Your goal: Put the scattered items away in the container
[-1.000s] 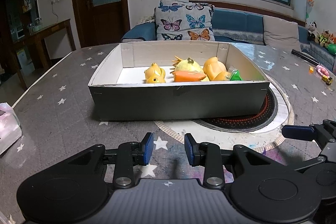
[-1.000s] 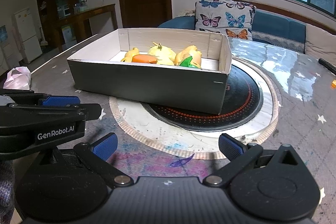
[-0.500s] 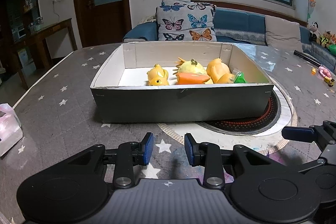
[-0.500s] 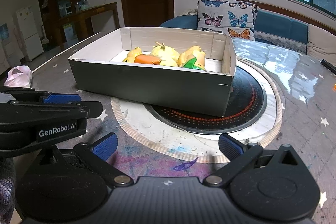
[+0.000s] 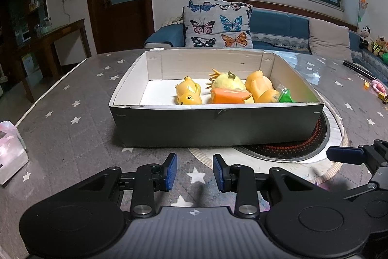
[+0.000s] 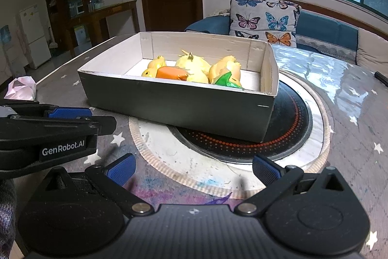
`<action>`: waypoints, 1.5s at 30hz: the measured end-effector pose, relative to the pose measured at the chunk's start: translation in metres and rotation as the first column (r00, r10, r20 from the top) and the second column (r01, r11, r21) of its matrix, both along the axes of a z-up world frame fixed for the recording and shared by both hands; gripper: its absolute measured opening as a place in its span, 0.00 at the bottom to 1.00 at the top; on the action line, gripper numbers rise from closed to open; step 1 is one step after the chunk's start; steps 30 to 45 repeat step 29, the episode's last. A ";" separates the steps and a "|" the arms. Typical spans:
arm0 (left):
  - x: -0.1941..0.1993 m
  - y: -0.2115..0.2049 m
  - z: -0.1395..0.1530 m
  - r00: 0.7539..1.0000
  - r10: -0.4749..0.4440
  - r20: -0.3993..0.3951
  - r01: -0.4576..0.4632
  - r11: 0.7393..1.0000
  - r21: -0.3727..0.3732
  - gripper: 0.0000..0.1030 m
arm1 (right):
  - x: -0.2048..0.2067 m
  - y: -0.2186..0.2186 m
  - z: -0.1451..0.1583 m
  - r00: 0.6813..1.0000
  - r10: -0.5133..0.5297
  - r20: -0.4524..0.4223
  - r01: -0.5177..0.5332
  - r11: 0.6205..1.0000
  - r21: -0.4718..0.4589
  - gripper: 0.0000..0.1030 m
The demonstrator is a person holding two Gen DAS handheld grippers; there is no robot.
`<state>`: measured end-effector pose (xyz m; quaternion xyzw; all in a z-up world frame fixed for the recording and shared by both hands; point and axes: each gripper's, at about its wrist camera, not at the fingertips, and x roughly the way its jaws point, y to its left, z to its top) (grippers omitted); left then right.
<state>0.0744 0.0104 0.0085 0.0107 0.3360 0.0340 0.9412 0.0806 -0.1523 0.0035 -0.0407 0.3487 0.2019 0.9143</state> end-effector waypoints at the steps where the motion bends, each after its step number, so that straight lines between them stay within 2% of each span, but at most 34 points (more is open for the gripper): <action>1: 0.001 0.000 0.000 1.000 0.000 -0.001 0.000 1.000 0.000 0.34 | 0.001 0.000 0.000 1.000 0.001 -0.001 -0.001 1.000 0.000 1.00; 26: 0.024 0.007 -0.001 1.000 0.006 -0.024 -0.006 1.000 0.010 0.34 | 0.023 0.007 -0.001 0.999 0.008 -0.032 -0.008 1.000 -0.002 1.00; 45: 0.025 0.007 -0.001 1.000 0.011 -0.017 -0.011 1.000 0.014 0.34 | 0.023 0.007 0.000 1.000 0.010 -0.026 -0.010 1.000 -0.002 1.00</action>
